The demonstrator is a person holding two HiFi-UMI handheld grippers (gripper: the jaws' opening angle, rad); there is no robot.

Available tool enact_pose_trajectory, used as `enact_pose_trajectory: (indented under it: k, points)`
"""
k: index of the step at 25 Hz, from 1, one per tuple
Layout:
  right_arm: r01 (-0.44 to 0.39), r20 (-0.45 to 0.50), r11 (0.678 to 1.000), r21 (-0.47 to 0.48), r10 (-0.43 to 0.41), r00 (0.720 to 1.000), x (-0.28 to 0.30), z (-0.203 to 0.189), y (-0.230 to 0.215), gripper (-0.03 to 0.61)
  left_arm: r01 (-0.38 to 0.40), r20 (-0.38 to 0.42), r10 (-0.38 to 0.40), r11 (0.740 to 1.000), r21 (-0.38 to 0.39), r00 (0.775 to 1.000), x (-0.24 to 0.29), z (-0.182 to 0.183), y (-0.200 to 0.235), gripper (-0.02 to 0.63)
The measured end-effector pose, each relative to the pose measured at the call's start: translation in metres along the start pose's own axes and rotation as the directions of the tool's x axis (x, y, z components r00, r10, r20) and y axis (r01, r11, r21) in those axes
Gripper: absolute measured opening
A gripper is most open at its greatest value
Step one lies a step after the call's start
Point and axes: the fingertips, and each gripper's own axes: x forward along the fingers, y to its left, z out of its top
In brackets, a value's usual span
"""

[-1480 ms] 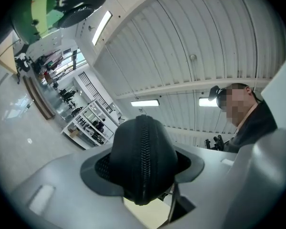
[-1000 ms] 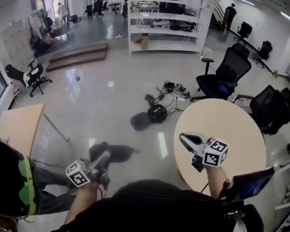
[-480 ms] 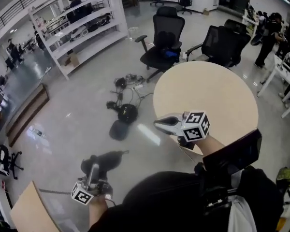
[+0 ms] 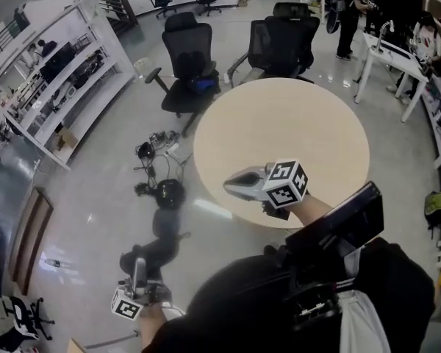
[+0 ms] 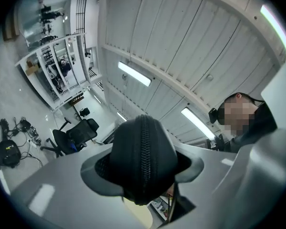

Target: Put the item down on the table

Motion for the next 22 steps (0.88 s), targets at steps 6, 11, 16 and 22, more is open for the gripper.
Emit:
enact_pose_trajectory:
  k: [6, 11, 16, 22]
  points:
    - [0.010, 0.064, 1.000, 0.020, -0.011, 0.998, -0.031, 0.024, -0.081, 0.015, 0.045, -0.032, -0.047, 0.997, -0.064, 0.998, 0.101, -0.016, 0.002, 0.262]
    - [-0.012, 0.117, 0.999, 0.030, 0.009, 0.993, -0.055, 0.038, -0.154, 0.015, 0.015, -0.116, -0.006, 0.997, 0.077, 0.993, 0.174, -0.027, 0.013, 0.262]
    - [0.012, 0.163, 0.997, 0.076, -0.024, 0.986, -0.081, 0.030, -0.211, 0.015, 0.040, -0.212, -0.032, 0.999, 0.037, 0.977, 0.249, -0.067, 0.033, 0.262]
    - [0.169, 0.237, 0.969, 0.178, -0.209, 0.949, -0.162, 0.006, -0.251, 0.015, 0.165, -0.340, -0.177, 0.984, -0.063, 0.924, 0.338, -0.113, 0.038, 0.262]
